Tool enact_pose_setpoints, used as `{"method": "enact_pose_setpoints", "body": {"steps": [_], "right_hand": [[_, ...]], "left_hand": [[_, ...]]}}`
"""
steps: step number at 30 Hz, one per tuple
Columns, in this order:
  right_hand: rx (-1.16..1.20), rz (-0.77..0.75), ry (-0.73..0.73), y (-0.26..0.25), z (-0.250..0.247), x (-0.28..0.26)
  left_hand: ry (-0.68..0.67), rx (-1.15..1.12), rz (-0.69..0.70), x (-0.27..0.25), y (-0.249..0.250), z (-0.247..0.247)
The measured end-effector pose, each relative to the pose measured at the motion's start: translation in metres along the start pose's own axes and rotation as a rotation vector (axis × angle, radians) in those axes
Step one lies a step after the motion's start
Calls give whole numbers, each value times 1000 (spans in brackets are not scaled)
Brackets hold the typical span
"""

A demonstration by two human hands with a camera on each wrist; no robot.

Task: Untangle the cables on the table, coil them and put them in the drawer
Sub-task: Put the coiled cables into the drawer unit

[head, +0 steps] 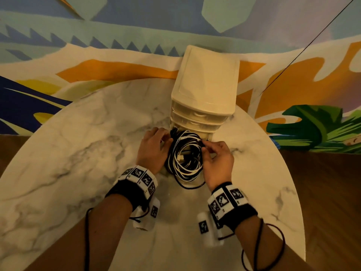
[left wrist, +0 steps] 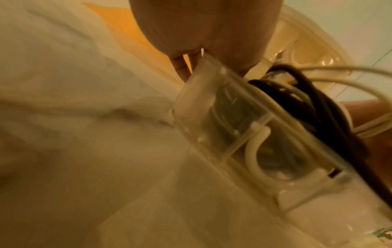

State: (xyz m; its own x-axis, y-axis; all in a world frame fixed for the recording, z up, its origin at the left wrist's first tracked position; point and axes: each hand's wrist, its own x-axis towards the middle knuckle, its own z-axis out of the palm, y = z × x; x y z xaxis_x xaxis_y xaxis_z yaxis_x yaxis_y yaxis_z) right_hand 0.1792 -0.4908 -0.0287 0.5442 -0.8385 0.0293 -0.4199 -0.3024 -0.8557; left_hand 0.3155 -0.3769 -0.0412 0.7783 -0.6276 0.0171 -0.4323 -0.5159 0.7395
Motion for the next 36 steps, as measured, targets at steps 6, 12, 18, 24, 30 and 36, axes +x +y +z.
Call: {"method": "enact_pose_setpoints", "body": {"steps": [6,12,18,24,30,36], "right_hand": [[-390,-414,-244,0,-13,21],[-547,-608,-536,-3,-17,35],[-555,-625,-468,-6,-6,41],[-558,-444,-411,-5,-5,40],[-384,-196,-408,-13,-11,34],[-51,177,-222,-4,-43,-8]], "left_hand": [[44,-7,-10,-12,5,-7],[133,268,456,-18,26,-11],[-124,520,592,-19,34,3],[-202,543,470,-16,50,7],[-278,624,452,-10,55,9],[-283,630,376,-6,59,17]]}}
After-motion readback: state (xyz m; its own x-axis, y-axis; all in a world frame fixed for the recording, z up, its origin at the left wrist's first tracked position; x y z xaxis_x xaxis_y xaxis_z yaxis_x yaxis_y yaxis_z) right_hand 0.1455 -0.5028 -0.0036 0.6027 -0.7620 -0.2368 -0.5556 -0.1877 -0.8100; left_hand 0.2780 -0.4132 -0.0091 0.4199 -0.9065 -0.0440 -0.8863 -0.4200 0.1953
